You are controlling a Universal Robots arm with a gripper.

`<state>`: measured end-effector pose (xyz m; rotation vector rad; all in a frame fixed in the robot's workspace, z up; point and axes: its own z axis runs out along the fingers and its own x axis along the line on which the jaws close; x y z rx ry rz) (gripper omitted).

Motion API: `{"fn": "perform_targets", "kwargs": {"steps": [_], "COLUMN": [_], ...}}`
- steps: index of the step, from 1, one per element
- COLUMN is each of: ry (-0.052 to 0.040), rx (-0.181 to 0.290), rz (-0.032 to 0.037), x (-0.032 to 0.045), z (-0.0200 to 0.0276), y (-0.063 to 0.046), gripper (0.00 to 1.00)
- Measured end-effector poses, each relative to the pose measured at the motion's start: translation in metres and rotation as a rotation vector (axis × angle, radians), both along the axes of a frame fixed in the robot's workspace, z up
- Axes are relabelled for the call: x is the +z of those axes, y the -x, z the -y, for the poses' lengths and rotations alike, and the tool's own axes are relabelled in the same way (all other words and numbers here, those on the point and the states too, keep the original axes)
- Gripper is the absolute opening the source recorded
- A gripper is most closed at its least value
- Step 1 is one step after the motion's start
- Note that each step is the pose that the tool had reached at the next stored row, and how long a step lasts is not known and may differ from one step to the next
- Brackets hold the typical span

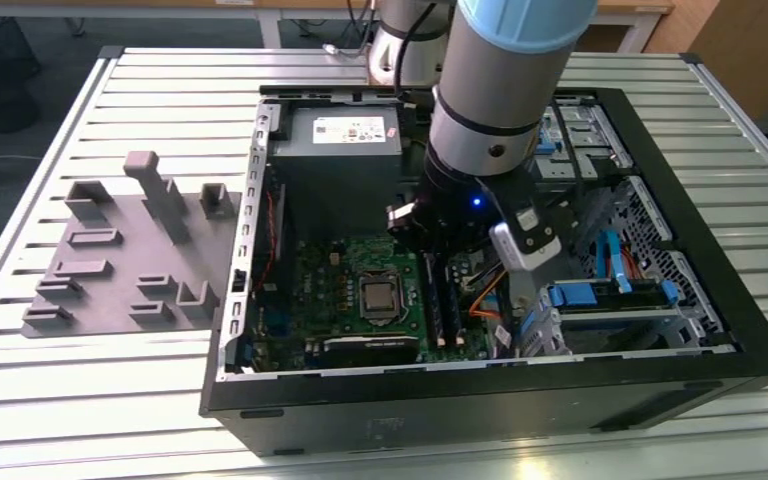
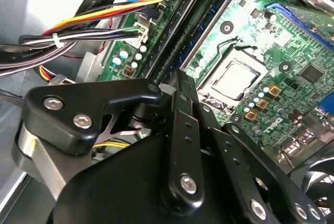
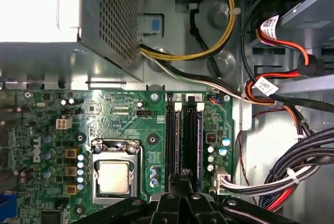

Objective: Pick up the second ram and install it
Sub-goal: 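Press down the second ram until it locks into place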

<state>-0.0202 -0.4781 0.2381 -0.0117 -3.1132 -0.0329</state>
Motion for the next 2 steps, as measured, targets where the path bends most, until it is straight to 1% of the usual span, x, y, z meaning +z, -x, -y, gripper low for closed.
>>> {"fn": "perform_targets", "kwargs": {"steps": [2], "ry": [0.0000], "rx": [0.000], "rz": [0.0000], "x": [0.0001], "z": [0.0000], "y": [0.0000], "gripper": [0.11]}}
